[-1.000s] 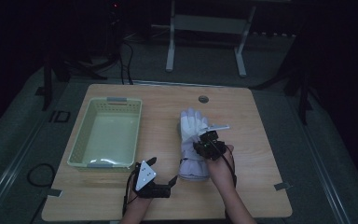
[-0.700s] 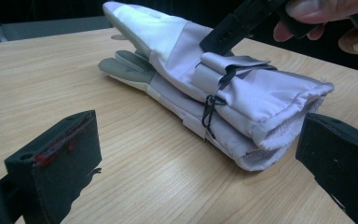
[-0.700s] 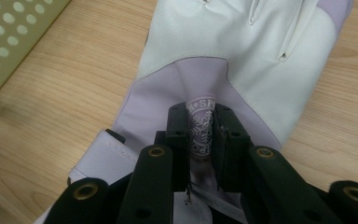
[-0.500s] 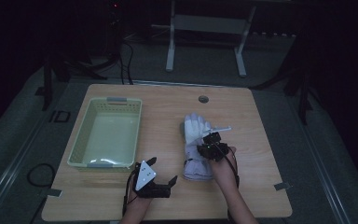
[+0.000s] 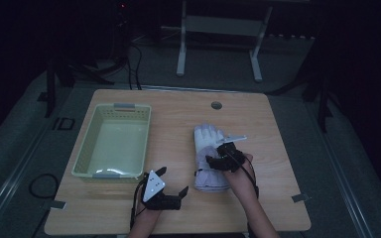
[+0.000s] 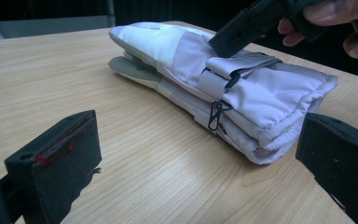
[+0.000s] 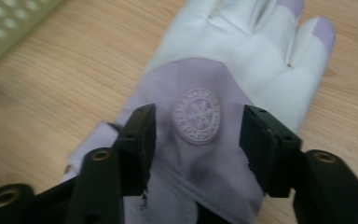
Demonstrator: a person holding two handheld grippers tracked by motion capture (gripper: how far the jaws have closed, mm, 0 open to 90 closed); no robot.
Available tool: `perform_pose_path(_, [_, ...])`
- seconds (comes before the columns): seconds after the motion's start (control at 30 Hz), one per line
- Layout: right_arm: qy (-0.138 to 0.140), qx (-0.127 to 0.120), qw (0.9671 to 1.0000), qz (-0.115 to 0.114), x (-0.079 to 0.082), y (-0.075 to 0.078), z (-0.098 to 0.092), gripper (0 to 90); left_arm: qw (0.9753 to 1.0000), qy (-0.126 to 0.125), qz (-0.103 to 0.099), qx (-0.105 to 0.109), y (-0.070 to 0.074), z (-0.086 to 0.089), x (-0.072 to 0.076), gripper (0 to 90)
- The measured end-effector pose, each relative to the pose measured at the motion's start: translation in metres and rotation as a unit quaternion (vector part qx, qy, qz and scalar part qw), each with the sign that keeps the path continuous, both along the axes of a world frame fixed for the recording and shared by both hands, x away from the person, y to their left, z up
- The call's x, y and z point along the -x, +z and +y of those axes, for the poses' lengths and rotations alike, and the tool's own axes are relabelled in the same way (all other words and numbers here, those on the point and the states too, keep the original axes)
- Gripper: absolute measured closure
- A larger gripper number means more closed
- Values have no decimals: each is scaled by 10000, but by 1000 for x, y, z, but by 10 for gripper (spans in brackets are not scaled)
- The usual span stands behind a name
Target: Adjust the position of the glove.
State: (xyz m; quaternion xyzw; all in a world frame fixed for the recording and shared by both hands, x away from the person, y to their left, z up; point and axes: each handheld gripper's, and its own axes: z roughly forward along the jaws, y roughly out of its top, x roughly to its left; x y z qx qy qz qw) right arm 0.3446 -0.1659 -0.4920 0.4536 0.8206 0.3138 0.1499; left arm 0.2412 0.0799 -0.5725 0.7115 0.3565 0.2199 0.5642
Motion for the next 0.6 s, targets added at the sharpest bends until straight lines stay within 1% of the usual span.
perform_pose_path(0.03, [28, -95, 9999, 39, 1, 1, -1, 409, 10000, 9, -4, -11, 0, 0, 0, 1])
perform_pose_path(0.07, [40, -118, 9999, 39, 1, 3, -2, 381, 10000, 16, -14, -17, 0, 0, 0, 1])
perform_pose_path(0.17, [205, -250, 9994, 103, 3, 4, -5, 264, 10000, 35, -13, 36, 0, 0, 0, 1])
perform_pose_path(0.23, [302, -406, 9987, 83, 4, 5, -7, 236, 10000, 37, 9, 72, 0, 0, -1, 1])
perform_pose_path(0.3, [378, -455, 9982, 50, 6, 7, -9, 219, 10000, 33, 19, 85, 0, 1, -1, 1])
perform_pose_path(0.33, [418, -482, 9980, 40, 6, 7, -9, 227, 10000, 34, 13, 79, 0, 1, -1, 1])
perform_pose_path(0.37, [460, -439, 9980, 4, 7, 8, -11, 228, 10000, 38, 9, 73, 0, 0, -1, 1])
perform_pose_path(0.4, [432, -358, 9984, -21, 8, 9, -12, 227, 10000, 41, 14, 71, 0, 0, -1, 1])
perform_pose_path(0.47, [438, -379, 9983, -17, 8, 9, -13, 219, 10000, 39, 18, 70, 0, 0, -1, 1])
perform_pose_path(0.5, [454, -443, 9980, -28, 8, 10, -15, 204, 10000, 49, 35, 72, 0, 1, -1, 1])
perform_pose_path(0.57, [416, -512, 9978, -95, 8, 12, -21, 169, 9999, 28, 68, 93, 0, 1, -2, 1])
perform_pose_path(0.6, [377, -505, 9979, -145, 7, 13, -23, 172, 9999, 25, 87, 101, 0, 1, -2, 1])
